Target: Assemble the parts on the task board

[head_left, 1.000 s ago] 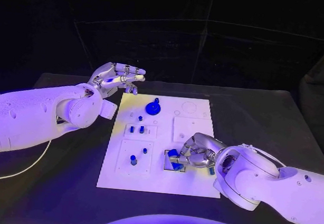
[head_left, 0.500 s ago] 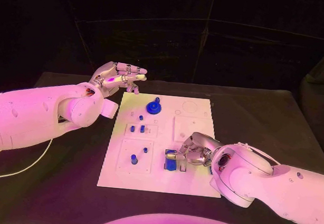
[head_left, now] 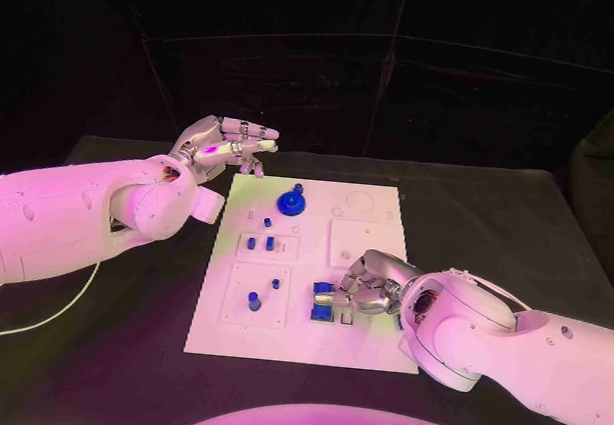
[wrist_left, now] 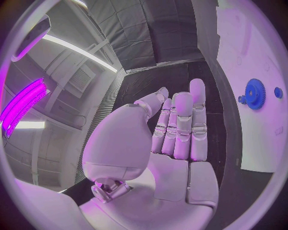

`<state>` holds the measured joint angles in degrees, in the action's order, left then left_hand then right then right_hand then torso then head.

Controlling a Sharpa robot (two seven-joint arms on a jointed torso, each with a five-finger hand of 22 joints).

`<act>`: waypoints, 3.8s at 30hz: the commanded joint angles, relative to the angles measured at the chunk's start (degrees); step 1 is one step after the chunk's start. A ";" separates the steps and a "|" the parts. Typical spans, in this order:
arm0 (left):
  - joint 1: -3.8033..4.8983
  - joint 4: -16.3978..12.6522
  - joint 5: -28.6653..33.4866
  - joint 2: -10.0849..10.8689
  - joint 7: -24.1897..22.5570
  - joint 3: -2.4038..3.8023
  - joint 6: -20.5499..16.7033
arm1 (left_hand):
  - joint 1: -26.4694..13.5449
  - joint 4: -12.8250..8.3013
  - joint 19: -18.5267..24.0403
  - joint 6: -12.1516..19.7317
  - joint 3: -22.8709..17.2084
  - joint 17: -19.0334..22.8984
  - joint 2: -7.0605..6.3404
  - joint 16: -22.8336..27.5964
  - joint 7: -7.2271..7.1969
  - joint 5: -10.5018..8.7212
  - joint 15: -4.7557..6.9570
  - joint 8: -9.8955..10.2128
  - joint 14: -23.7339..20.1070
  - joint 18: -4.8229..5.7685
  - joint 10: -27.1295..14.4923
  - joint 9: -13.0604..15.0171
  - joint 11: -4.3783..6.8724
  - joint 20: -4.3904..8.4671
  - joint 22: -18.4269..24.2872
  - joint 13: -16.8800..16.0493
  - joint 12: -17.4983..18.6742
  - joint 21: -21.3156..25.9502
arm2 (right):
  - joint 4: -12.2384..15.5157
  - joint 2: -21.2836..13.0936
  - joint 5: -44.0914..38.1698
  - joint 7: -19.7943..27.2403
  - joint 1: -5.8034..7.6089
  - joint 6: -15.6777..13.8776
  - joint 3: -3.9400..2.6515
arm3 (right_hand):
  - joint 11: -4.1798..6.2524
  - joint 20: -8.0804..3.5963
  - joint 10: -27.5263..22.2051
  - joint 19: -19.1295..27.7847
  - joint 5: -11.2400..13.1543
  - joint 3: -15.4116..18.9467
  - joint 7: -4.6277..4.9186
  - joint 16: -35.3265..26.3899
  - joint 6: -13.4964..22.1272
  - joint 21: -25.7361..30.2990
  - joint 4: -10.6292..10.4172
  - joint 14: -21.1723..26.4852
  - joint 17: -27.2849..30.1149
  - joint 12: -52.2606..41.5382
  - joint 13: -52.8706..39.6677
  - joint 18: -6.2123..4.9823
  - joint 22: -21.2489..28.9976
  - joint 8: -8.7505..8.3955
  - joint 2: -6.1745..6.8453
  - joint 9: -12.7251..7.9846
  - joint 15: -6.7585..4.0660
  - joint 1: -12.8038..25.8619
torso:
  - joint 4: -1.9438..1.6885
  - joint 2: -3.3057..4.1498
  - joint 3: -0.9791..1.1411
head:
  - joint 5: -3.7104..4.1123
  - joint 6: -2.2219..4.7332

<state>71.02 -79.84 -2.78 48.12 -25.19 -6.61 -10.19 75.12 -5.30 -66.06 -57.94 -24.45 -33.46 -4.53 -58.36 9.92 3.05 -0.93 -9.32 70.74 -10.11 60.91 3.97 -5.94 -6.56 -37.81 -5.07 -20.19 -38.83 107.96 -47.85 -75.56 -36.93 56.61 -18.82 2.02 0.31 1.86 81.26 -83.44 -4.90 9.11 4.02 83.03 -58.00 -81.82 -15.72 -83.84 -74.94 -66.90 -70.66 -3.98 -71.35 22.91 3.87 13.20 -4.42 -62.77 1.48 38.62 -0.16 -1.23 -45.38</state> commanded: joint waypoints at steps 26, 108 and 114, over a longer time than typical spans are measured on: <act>0.07 0.05 0.15 0.03 -0.10 0.03 0.64 | -0.09 -0.07 0.25 0.31 0.33 0.13 0.35 0.41 0.27 0.02 -0.04 -0.25 -0.30 -0.39 -0.46 -0.07 0.12 -0.17 0.11 -0.06 -0.38 0.27 | 5.27 -13.64 -4.06 5.56 1.84 -0.65 -0.09 | -0.59 0.57 0.20 -0.12 -9.16 1.94 0.94 0.16 2.26 -0.42 3.12 -3.65 -1.76 0.42 -1.42 0.63 -1.49 -2.46 -3.69 0.48 0.68 -10.37 | 0.33 -0.13 0.05 | 1.35 0.53; 0.00 0.12 0.15 0.33 -0.02 -0.29 0.90 | -0.07 -0.14 0.30 0.39 0.41 0.32 0.40 0.47 0.28 0.02 -0.07 -0.31 -0.47 -0.38 -0.61 -0.07 0.10 -0.20 0.20 -0.04 -0.52 0.41 | 3.09 -10.78 -9.49 -1.30 0.92 6.75 0.04 | 0.12 0.10 -0.17 -0.52 -12.69 -8.53 0.30 0.49 -1.34 -1.05 10.06 -3.82 -3.28 3.11 -1.03 0.91 -3.25 -6.37 -7.10 0.22 0.13 -19.15 | 0.09 -0.11 -0.10 | 1.77 -0.35; 0.00 0.10 0.15 0.32 -0.02 -0.30 0.90 | -0.07 -0.14 0.30 0.39 0.41 0.32 0.40 0.47 0.28 0.02 -0.07 -0.31 -0.47 -0.38 -0.61 -0.07 0.10 -0.20 0.20 -0.04 -0.52 0.41 | 4.18 -11.05 -7.17 -1.25 0.94 3.05 0.02 | 0.06 0.15 0.11 -0.49 -12.75 -9.47 0.34 0.55 -1.89 -1.01 8.46 -3.87 -3.48 2.91 -1.28 0.89 -3.20 -7.00 -4.98 0.06 0.19 -16.29 | 0.04 -0.08 -0.07 | 1.68 -0.39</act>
<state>70.95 -79.62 -2.77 48.44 -24.99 -6.94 -9.90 75.12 -5.47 -66.06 -57.73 -24.29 -33.20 -4.53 -58.13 10.12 3.05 -0.94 -9.32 70.74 -10.11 60.70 3.98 -5.73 -6.56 -37.67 -5.06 -20.57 -38.61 111.79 -58.87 -85.99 -38.04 57.47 -11.48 2.05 0.43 1.83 80.98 -83.87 -17.68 -0.53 4.30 83.32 -59.55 -82.71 -6.91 -84.04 -74.94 -63.77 -71.73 -3.99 -74.62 16.09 -1.78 13.26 -4.45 -80.16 1.52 38.55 -0.23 0.47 -45.74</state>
